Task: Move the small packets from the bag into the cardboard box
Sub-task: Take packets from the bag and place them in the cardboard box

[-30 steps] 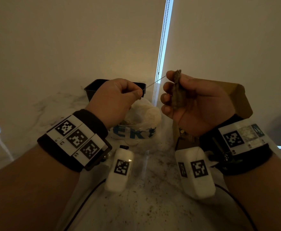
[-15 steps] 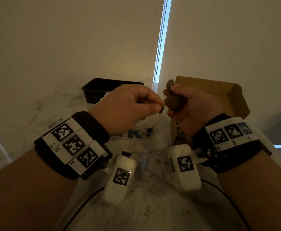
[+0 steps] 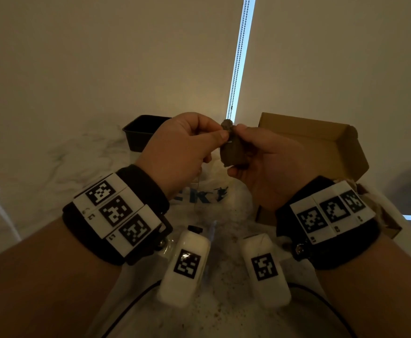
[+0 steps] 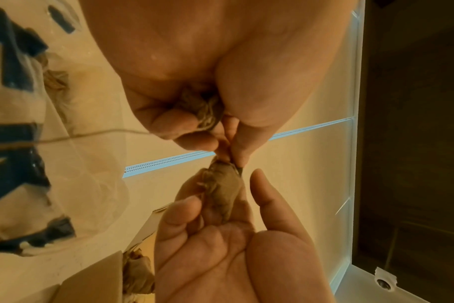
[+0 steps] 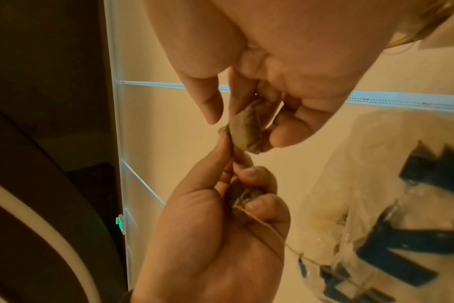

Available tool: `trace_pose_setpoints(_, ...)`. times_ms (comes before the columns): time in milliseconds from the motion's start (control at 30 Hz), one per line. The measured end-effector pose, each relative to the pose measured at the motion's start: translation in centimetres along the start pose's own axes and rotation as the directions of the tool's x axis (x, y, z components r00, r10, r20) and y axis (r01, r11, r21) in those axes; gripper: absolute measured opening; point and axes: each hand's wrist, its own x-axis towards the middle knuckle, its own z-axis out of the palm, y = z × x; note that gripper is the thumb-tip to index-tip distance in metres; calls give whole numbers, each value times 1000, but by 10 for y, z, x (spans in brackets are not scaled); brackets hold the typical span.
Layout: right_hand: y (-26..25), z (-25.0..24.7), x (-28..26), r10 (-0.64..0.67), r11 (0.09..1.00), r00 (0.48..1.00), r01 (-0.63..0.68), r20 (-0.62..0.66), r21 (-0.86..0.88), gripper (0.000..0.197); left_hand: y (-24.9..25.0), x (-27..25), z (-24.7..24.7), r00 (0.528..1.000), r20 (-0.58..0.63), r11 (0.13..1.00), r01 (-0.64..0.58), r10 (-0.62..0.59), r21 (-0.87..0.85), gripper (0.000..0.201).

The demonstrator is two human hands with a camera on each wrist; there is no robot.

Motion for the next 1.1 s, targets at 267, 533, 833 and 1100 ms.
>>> trace_pose_setpoints(267, -8, -7, 0, -30, 970, 994, 55, 108, -237, 11, 1, -1, -1, 999, 30, 999, 38, -37, -20, 8)
trace_pose_setpoints(533, -21, -28, 2, -109, 854, 977, 186, 182, -486, 34, -2, -3, 8, 978, 139, 966, 181, -157, -182, 7)
trace_pose_setpoints(833, -47, -94, 2, -81, 861, 995, 36, -66, -508, 22, -12, 2, 15, 959, 124, 804, 283, -257, -523, 36)
trace_pose_setpoints(1100, -37, -97, 15, 74, 798, 981, -167, -180, -580, 19, -16, 7, 16, 958, 72, 802, 271, -277, -533, 34)
